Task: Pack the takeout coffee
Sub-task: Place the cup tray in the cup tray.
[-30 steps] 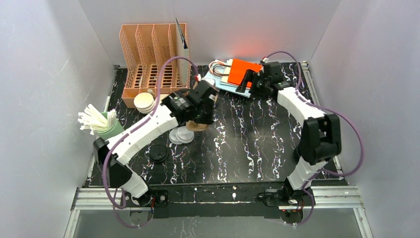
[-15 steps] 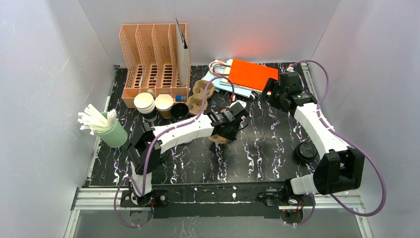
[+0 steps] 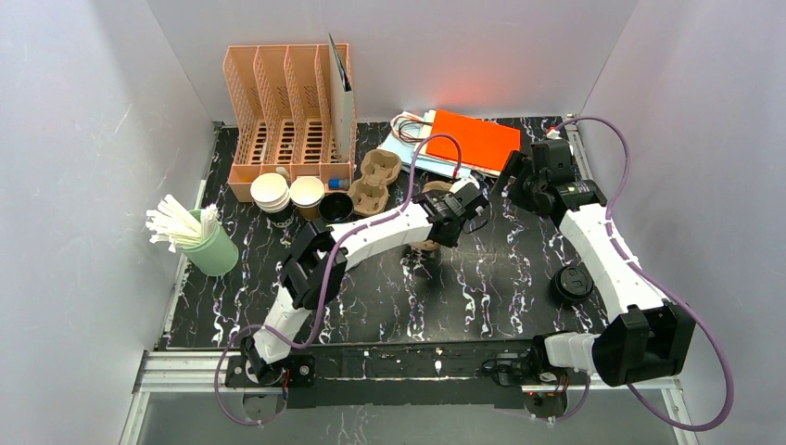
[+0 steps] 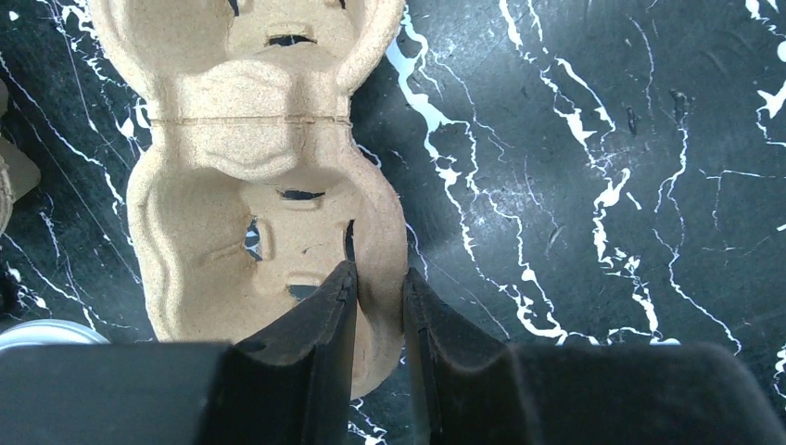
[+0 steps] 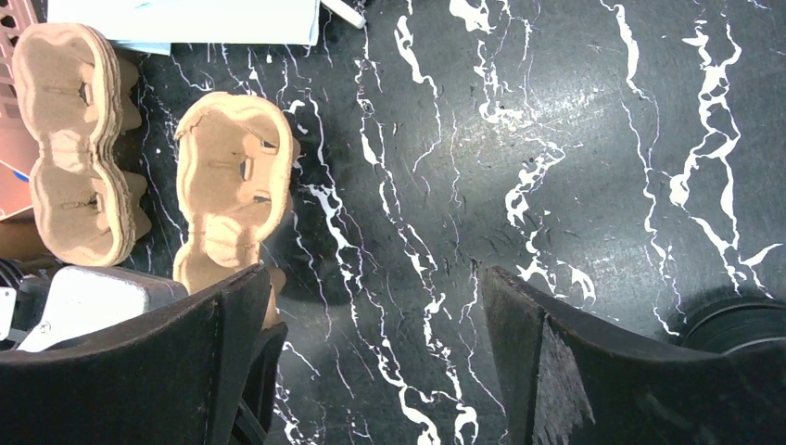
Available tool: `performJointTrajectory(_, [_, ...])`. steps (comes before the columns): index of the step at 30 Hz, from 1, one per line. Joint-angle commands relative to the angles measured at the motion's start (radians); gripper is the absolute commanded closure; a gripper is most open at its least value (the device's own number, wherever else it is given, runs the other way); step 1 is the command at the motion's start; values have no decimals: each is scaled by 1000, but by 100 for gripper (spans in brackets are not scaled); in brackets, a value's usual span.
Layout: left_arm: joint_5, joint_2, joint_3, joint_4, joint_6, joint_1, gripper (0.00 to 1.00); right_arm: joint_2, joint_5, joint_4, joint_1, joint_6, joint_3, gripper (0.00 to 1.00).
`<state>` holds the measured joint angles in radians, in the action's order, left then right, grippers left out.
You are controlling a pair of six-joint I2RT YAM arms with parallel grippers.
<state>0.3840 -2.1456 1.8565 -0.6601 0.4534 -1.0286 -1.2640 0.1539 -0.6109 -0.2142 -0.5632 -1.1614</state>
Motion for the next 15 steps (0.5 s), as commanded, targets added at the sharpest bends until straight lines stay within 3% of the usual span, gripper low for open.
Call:
performJointTrajectory(1, [28, 26, 5, -36, -13, 8, 88, 27, -22, 30, 3, 40, -13, 7])
performJointTrajectory(7, [56, 5, 22, -92, 48, 75, 88, -28, -58, 44, 4, 30, -59, 8])
performJointTrajectory(15, [91, 46, 158, -133, -31, 110, 88, -70, -63, 46, 8, 22, -103, 9])
